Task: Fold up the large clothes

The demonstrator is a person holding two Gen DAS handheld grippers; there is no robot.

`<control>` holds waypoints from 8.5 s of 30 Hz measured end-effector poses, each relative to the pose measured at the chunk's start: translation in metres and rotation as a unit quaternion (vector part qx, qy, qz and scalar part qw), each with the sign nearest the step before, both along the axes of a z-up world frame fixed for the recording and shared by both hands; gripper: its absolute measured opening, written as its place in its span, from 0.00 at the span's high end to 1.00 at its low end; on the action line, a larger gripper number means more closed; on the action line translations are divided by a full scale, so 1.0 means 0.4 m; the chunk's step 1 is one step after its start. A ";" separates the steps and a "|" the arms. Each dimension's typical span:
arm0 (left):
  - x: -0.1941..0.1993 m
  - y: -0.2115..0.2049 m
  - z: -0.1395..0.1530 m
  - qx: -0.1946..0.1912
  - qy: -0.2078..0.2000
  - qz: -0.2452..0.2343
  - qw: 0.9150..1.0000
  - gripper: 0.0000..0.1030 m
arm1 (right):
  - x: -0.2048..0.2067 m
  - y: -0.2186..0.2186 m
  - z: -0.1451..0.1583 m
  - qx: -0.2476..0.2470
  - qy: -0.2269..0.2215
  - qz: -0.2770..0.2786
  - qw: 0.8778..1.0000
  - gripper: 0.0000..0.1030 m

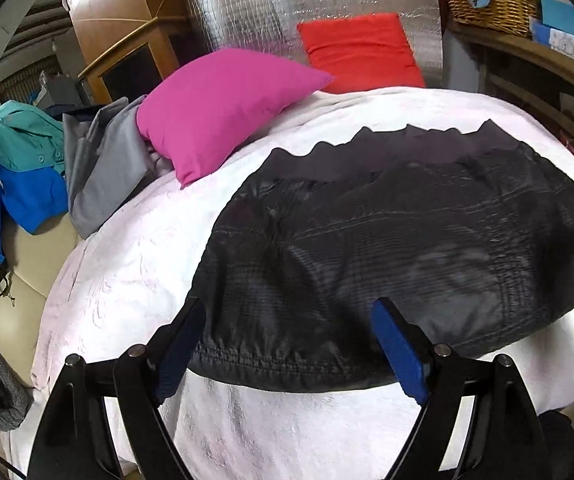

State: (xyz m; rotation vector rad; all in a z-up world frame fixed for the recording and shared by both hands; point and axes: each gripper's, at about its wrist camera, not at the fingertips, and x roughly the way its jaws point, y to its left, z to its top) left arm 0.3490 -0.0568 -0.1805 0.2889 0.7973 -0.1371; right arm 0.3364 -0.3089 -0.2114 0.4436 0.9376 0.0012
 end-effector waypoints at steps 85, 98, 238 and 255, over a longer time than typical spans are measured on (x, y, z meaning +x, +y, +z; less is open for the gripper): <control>-0.588 0.135 0.406 -0.078 -0.161 0.051 0.983 0.06 | -0.646 0.139 0.387 -0.194 -0.095 -0.099 0.971 0.28; -0.625 0.140 0.409 -0.069 -0.174 0.058 0.981 0.06 | -0.666 0.186 0.419 -0.190 -0.110 -0.096 0.971 0.28; -0.390 0.118 0.398 -0.049 -0.128 0.086 0.987 0.05 | -0.427 0.156 0.403 -0.154 -0.098 -0.085 0.980 0.25; -0.246 0.082 0.354 -0.037 -0.105 0.078 0.991 0.05 | -0.288 0.133 0.331 -0.159 -0.057 -0.087 0.982 0.25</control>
